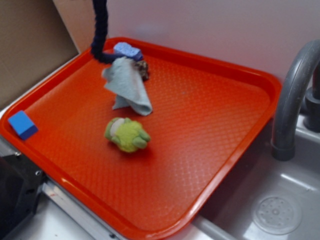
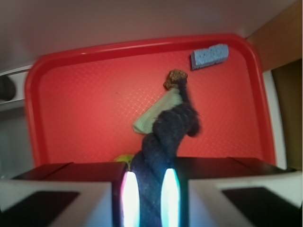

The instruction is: Grab the blue rope.

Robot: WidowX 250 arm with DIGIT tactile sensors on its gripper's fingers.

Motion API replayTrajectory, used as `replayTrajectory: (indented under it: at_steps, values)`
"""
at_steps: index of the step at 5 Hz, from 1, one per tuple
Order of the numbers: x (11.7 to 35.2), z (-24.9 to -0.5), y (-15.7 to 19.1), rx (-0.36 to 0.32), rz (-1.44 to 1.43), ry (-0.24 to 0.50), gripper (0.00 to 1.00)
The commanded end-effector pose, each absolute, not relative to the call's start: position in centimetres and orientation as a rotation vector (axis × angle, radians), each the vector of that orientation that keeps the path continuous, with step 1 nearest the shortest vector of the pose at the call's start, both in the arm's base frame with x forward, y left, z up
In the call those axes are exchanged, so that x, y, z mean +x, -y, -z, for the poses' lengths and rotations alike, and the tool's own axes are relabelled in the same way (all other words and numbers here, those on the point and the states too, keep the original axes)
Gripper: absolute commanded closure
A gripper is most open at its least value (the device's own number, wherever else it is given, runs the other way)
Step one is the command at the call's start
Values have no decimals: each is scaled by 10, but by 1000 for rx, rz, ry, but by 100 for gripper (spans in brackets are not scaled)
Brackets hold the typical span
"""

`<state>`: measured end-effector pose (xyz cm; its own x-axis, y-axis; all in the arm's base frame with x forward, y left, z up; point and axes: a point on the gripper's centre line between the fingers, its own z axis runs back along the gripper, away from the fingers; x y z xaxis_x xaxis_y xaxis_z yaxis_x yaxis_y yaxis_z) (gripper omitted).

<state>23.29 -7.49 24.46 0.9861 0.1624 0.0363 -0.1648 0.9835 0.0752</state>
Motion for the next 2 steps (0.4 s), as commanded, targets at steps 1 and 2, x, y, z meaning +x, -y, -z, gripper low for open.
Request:
replayTrajectory:
  at_steps: [1,2]
  values:
    - [219,-292,71,0,-103,113,100]
    - [221,-287,62,-29,-139,97,100]
